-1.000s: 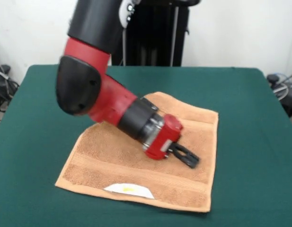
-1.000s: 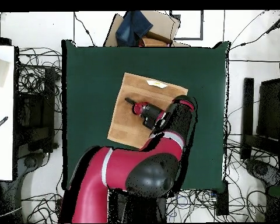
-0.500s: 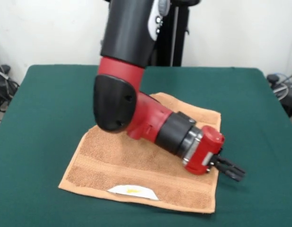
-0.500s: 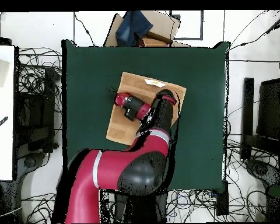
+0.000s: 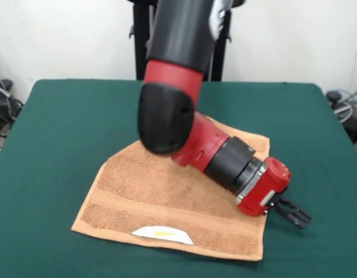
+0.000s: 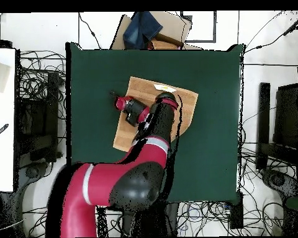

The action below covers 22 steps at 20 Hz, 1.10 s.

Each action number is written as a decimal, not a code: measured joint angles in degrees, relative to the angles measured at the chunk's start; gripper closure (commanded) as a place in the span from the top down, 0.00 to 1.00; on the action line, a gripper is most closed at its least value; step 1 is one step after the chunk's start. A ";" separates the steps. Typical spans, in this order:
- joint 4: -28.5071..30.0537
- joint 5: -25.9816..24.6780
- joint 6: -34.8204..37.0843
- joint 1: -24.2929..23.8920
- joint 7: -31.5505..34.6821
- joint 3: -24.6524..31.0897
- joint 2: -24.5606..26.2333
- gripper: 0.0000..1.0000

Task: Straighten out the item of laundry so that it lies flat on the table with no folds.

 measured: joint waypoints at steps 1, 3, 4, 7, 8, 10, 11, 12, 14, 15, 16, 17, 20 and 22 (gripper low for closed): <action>0.83 -1.04 1.17 0.82 0.01 -0.91 -0.61 0.00; 3.47 -4.70 3.79 3.06 0.09 -3.69 -2.50 0.00; 4.26 -5.85 4.16 3.55 0.19 -4.47 -3.07 0.00; 6.88 -10.35 4.48 4.85 0.74 -7.63 -4.90 0.00; 7.30 -11.12 4.48 4.98 0.93 -8.22 -5.22 0.00; 8.78 -14.54 4.48 5.10 1.91 -10.59 -6.40 0.00; 9.18 -15.46 4.47 5.02 2.14 -11.25 -6.77 0.00; 9.58 -16.39 4.46 4.94 2.37 -11.92 -7.15 0.00; 10.12 -17.59 4.45 4.81 2.61 -12.91 -7.65 0.00; 10.76 -18.67 4.46 4.62 2.86 -13.98 -8.27 0.00; 11.03 -19.08 4.45 4.54 2.98 -14.38 -8.55 0.00; 11.32 -19.54 4.45 4.43 3.13 -14.78 -8.85 0.00; 12.16 -20.78 4.45 4.12 3.70 -15.94 -9.68 0.00; 12.42 -21.39 4.45 3.97 4.05 -16.44 -9.97 0.00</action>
